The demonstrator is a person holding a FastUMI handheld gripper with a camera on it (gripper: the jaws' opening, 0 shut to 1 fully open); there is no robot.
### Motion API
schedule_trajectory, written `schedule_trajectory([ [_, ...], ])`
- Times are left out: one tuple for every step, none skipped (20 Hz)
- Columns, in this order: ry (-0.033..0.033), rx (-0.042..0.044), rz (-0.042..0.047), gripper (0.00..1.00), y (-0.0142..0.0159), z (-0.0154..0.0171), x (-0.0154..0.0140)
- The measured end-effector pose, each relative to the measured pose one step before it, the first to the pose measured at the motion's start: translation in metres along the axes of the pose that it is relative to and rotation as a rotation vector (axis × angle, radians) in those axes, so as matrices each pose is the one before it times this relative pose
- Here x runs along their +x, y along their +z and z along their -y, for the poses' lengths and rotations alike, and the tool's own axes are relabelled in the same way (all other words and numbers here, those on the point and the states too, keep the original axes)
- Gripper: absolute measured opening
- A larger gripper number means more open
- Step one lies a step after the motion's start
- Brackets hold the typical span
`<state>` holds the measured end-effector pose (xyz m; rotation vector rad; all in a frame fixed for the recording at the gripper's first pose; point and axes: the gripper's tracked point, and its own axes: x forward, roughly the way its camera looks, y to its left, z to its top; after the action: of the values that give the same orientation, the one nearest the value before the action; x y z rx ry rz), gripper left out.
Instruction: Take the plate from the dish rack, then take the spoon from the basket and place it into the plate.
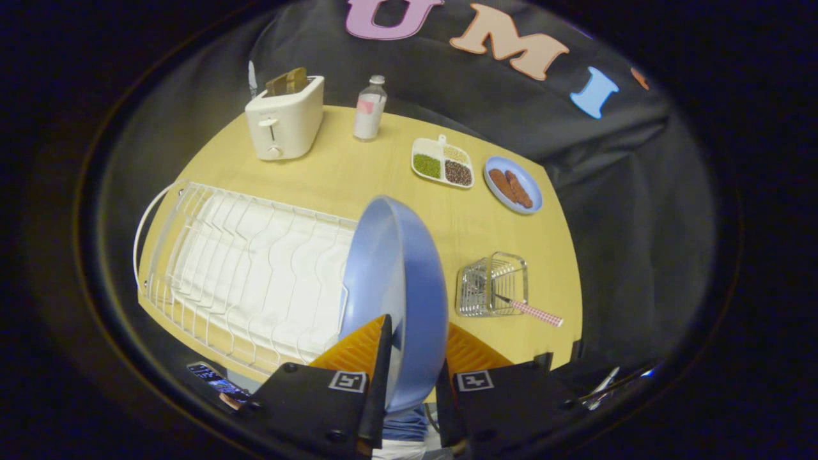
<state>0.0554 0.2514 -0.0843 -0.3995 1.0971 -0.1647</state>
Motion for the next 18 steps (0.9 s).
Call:
schedule_trajectory([
  [-0.00450,-0.01223,0.00270,0.37,0.00170,-0.00056,-0.00127],
  [-0.00514,-0.00121,-0.00443,0.37,-0.00004,0.00021,-0.00084],
  [-0.00119,0.00406,-0.00069,0.37,0.00114,-0.00009,-0.00072],
  [-0.00418,0.00392,-0.00073,0.37,0.00148,0.00163,0.00001],
  [-0.00565,0.00483,0.00156,0.37,0.00104,0.00160,0.00000],
  [-0.00537,-0.00234,-0.00089,0.37,0.00041,0.00168,0.00031],
  [-0.01057,-0.00409,0.00258,0.36,0.00129,0.00357,-0.00070],
  [0.00849,0.01281,-0.00170,0.34,0.00199,0.00029,-0.00134],
  [-0.00355,0.00746,0.00532,0.32,-0.00021,-0.00294,0.00012],
  [-0.00254,-0.00572,-0.00225,0.31,0.00078,0.00048,-0.00035],
  [-0.00185,-0.01671,-0.00037,0.31,0.00018,0.00072,-0.00101],
  [-0.00516,-0.00703,-0.00037,0.31,0.00061,-0.00020,-0.00023],
  [-0.01172,-0.00701,-0.01165,0.31,-0.00076,0.00124,-0.00124],
  [-0.01286,-0.00236,-0.00272,0.31,0.00129,0.00023,-0.00144],
  [-0.01634,-0.01916,-0.00010,0.31,0.00305,0.00016,-0.00145],
  [-0.01661,-0.01357,-0.00132,0.31,0.00218,-0.00065,0.00000],
  [-0.01861,-0.01081,-0.00331,0.31,0.00158,-0.00116,-0.00140],
  [-0.01908,-0.01415,-0.00132,0.31,0.00132,-0.00047,-0.00109],
])
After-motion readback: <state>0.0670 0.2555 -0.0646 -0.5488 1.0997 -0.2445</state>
